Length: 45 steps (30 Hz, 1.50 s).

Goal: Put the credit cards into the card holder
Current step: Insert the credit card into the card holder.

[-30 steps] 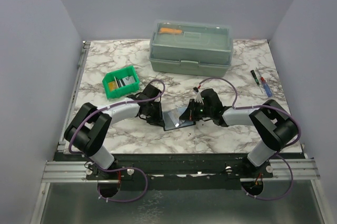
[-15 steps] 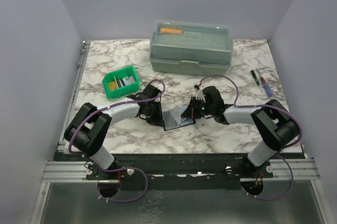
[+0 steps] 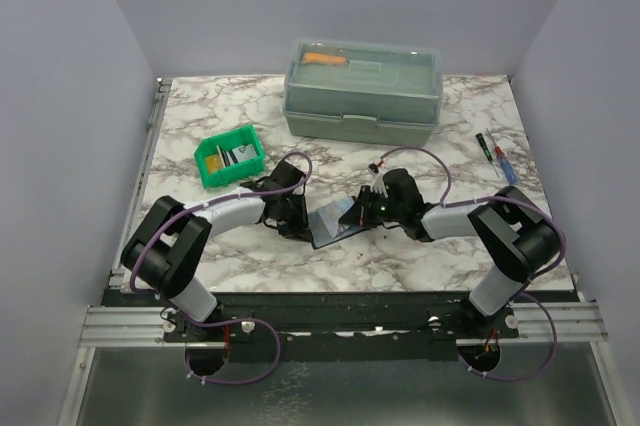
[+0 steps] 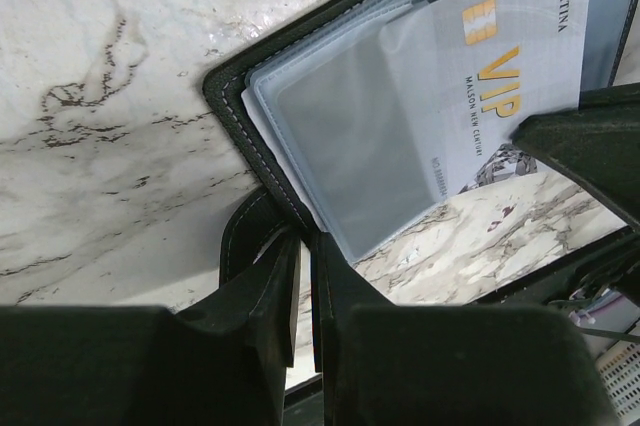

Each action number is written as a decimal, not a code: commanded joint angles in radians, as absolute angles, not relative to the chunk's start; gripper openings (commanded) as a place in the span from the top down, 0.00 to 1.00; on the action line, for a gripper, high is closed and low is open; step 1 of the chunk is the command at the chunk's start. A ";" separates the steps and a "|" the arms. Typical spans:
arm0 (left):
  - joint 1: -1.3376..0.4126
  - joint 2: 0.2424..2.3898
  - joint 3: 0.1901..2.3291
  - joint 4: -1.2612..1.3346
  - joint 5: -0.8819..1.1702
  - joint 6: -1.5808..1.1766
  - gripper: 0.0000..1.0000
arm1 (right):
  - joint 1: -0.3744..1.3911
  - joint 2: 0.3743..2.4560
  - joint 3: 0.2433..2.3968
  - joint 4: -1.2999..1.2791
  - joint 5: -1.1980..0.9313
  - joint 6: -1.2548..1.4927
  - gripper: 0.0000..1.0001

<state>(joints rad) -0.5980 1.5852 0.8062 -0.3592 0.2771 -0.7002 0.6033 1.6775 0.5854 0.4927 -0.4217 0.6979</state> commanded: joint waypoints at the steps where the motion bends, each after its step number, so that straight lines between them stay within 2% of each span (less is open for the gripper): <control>1: -0.608 1.593 0.763 -0.374 0.279 -0.713 0.84 | 0.642 1.708 0.552 0.552 -0.336 0.724 1.00; 6: -0.608 1.584 0.751 -0.365 0.264 -0.719 0.84 | 0.687 1.681 0.508 0.567 -0.249 0.771 0.97; 13: -0.606 1.583 0.760 -0.377 0.246 -0.703 0.84 | 0.687 1.597 0.617 0.232 -0.154 0.610 0.69; 16: -0.605 1.585 0.770 -0.390 0.238 -0.689 0.84 | 0.687 1.604 0.645 0.206 -0.181 0.547 0.63; 23: -0.605 1.604 0.785 -0.401 0.229 -0.681 0.84 | 0.688 1.692 0.703 0.278 -0.315 0.476 0.62; 28: -0.604 1.630 0.810 -0.402 0.214 -0.668 0.85 | 0.737 1.759 0.728 0.367 -0.453 0.439 0.65; 34: -0.604 1.609 0.823 -0.407 0.201 -0.673 0.85 | 0.751 1.719 0.676 0.507 -0.595 0.547 0.65; 37: -0.605 1.597 0.821 -0.423 0.194 -0.672 0.85 | 0.733 1.682 0.693 0.421 -0.508 0.596 0.64; 39: -0.603 1.573 0.826 -0.454 0.180 -0.668 0.78 | 0.717 1.617 0.728 0.257 -0.409 0.595 0.60; 42: -0.602 1.508 0.838 -0.502 0.169 -0.652 0.66 | 0.712 1.503 0.756 0.043 -0.265 0.541 0.47; 44: -0.599 1.472 0.852 -0.524 0.180 -0.644 0.59 | 0.670 1.451 0.752 -0.059 -0.260 0.525 0.38; 45: -0.598 1.460 0.859 -0.530 0.186 -0.642 0.57 | 0.615 1.438 0.748 -0.095 -0.290 0.520 0.37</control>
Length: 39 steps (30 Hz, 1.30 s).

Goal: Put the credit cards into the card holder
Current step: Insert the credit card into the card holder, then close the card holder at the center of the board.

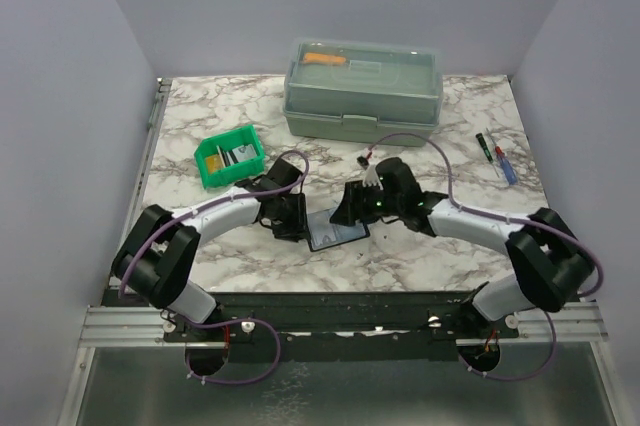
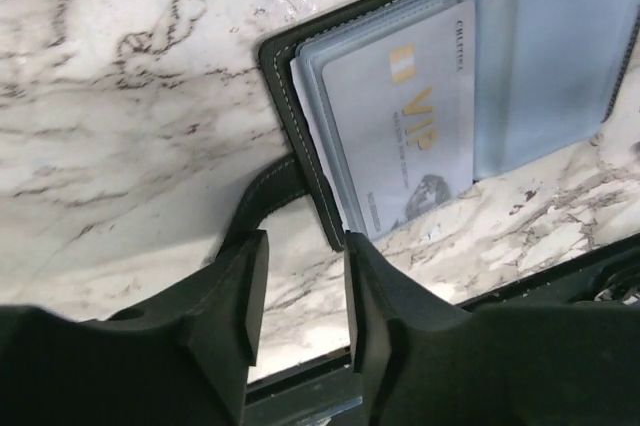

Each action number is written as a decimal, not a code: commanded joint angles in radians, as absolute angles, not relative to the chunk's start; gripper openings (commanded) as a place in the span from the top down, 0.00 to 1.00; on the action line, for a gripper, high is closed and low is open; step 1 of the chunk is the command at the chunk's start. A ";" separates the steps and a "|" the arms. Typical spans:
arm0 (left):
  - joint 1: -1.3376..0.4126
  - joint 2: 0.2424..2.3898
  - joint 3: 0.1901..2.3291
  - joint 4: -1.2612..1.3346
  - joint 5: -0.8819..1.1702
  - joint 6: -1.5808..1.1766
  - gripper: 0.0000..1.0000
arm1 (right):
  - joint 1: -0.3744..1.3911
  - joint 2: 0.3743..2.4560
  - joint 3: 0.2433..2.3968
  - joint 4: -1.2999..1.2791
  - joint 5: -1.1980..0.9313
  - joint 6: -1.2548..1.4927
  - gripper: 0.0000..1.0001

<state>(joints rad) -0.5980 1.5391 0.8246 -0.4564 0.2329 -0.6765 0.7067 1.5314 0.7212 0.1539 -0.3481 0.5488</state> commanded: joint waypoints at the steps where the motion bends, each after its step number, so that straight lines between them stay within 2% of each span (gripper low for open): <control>1: -0.596 1.454 0.864 -0.531 0.193 -0.641 0.56 | 0.570 1.430 0.744 -0.125 -0.322 0.520 0.37; 5: -0.595 1.504 0.880 -0.526 0.193 -0.635 0.56 | 0.471 1.446 0.730 -0.137 -0.401 0.532 0.33; 11: -0.595 1.577 0.868 -0.478 0.174 -0.635 0.61 | 0.463 1.547 0.712 -0.011 -0.409 0.610 0.29; 18: -0.597 1.598 0.843 -0.447 0.178 -0.642 0.67 | 0.466 1.691 0.677 0.156 -0.494 0.616 0.31; 28: -0.602 1.654 0.853 -0.382 0.227 -0.673 0.71 | 0.471 1.603 0.584 0.412 -0.734 0.809 0.36; 35: -0.612 1.667 0.853 -0.365 0.242 -0.684 0.73 | 0.523 1.514 0.593 0.401 -0.703 0.857 0.37; 39: -0.614 1.650 0.843 -0.363 0.247 -0.693 0.73 | 0.550 1.536 0.614 0.418 -0.702 0.873 0.37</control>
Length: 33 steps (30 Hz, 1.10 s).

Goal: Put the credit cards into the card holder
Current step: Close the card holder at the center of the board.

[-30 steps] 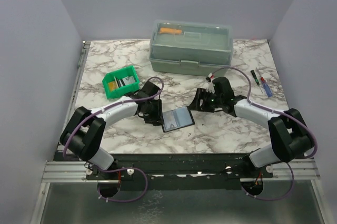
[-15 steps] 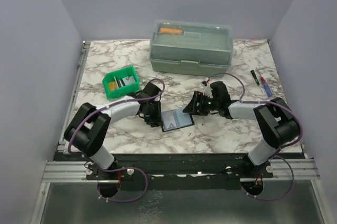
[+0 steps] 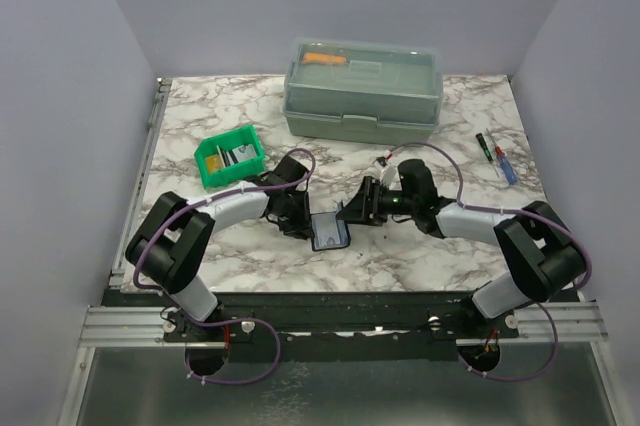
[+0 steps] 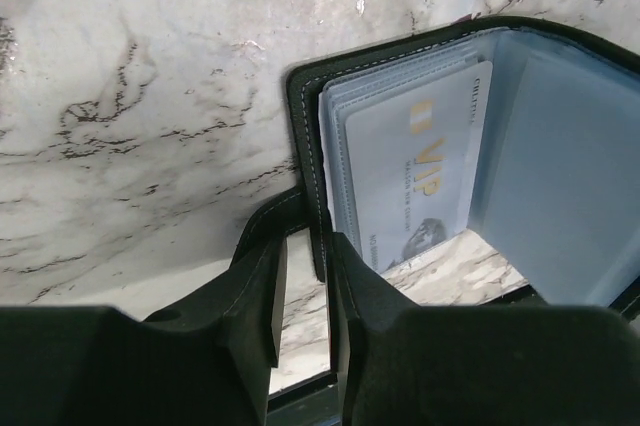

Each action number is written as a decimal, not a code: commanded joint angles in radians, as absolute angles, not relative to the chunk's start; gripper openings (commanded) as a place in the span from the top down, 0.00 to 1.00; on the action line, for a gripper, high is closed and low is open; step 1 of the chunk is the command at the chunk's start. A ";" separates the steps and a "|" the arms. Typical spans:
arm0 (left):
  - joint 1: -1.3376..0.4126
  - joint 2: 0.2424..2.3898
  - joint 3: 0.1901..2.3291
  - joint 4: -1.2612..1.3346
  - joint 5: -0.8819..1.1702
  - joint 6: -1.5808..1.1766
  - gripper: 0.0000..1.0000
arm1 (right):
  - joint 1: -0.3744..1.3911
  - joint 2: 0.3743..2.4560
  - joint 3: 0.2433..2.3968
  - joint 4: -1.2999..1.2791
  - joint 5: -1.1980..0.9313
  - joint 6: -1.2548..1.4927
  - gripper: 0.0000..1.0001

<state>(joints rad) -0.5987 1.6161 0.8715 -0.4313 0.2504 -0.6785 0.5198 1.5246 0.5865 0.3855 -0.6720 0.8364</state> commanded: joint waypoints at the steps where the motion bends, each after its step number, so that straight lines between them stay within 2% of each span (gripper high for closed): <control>1: -0.614 1.646 0.843 -0.364 0.248 -0.692 0.73 | 0.569 1.555 0.624 0.428 -0.701 0.879 0.37; 4: -0.614 1.628 0.841 -0.371 0.253 -0.686 0.70 | 0.613 1.623 0.643 0.488 -0.694 0.904 0.37; 7: -0.610 1.575 0.844 -0.417 0.248 -0.669 0.60 | 0.615 1.678 0.628 0.569 -0.729 0.946 0.37; 12: -0.580 1.435 0.869 -0.529 0.241 -0.636 0.41 | 0.615 1.690 0.640 0.508 -0.716 0.899 0.37; 16: -0.553 1.395 0.893 -0.590 0.245 -0.619 0.39 | 0.615 1.713 0.669 0.470 -0.711 0.859 0.39; 21: -0.540 1.419 0.903 -0.608 0.227 -0.603 0.39 | 0.617 1.772 0.680 0.516 -0.728 0.877 0.53; 25: -0.540 1.444 0.905 -0.608 0.245 -0.596 0.43 | 0.617 1.795 0.687 0.520 -0.728 0.875 0.63; 29: -0.537 1.448 0.903 -0.606 0.242 -0.591 0.55 | 0.620 1.808 0.696 0.491 -0.716 0.850 0.76; 31: -0.532 1.448 0.902 -0.598 0.252 -0.592 0.64 | 0.622 1.815 0.700 0.480 -0.716 0.838 0.80; 33: -0.525 1.448 0.898 -0.584 0.265 -0.599 0.66 | 0.626 1.819 0.702 0.473 -0.713 0.833 0.83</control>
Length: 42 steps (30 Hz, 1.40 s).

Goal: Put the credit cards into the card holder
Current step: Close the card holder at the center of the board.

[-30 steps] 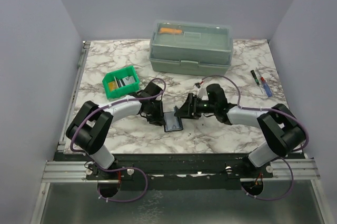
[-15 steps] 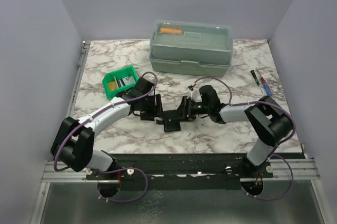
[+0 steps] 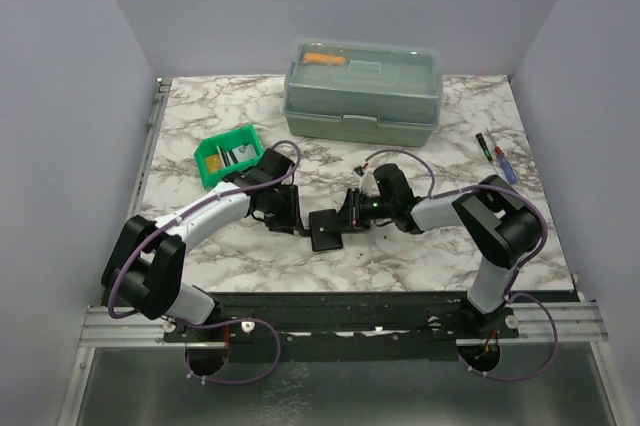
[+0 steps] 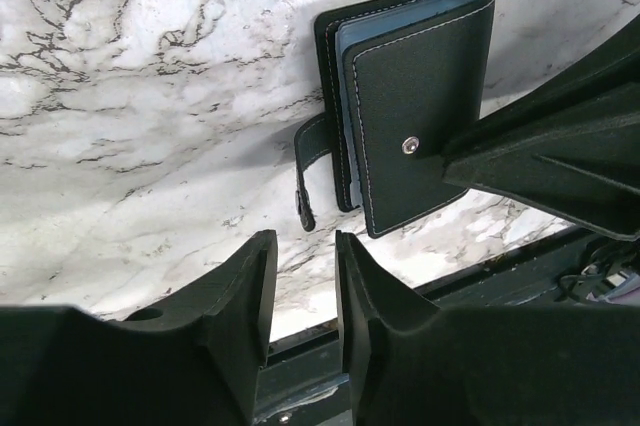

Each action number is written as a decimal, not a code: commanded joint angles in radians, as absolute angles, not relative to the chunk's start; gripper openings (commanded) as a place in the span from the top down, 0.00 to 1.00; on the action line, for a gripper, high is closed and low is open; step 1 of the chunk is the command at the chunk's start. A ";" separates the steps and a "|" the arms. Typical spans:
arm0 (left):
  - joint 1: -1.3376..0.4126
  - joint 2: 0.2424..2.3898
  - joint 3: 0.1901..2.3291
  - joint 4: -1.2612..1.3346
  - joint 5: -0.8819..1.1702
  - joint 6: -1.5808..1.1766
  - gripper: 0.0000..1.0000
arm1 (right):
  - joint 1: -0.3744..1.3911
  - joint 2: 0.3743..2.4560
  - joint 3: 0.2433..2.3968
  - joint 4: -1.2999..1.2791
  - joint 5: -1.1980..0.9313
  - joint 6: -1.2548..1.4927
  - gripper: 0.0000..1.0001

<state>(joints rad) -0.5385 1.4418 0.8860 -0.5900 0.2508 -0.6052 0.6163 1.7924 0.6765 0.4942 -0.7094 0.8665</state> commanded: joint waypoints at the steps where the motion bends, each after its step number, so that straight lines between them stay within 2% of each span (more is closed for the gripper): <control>1: -0.524 1.451 0.897 -0.577 0.268 -0.601 0.66 | 0.628 1.818 0.701 0.473 -0.712 0.834 0.84; 11: -0.518 1.498 0.900 -0.540 0.276 -0.601 0.69 | 0.638 1.826 0.723 0.443 -0.696 0.814 0.93; 15: -0.515 1.511 0.902 -0.528 0.279 -0.602 0.73 | 0.641 1.830 0.729 0.434 -0.696 0.808 0.95; 19: -0.516 1.511 0.903 -0.524 0.282 -0.600 0.82 | 0.643 1.836 0.734 0.420 -0.688 0.800 0.97; 23: -0.514 1.505 0.903 -0.524 0.293 -0.597 1.00 | 0.646 1.850 0.746 0.396 -0.671 0.787 1.00; 30: -0.514 1.500 0.923 -0.500 0.387 -0.606 1.00 | 0.658 1.868 0.764 0.360 -0.629 0.768 1.00; 42: -0.538 1.630 0.987 -0.450 0.505 -0.627 1.00 | 0.666 1.895 0.773 0.337 -0.592 0.788 1.00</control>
<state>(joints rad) -0.5194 1.5719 0.9463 -0.4850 0.4278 -0.6174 0.6556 1.8534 0.7692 0.3939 -0.6697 0.8013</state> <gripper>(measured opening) 0.017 0.005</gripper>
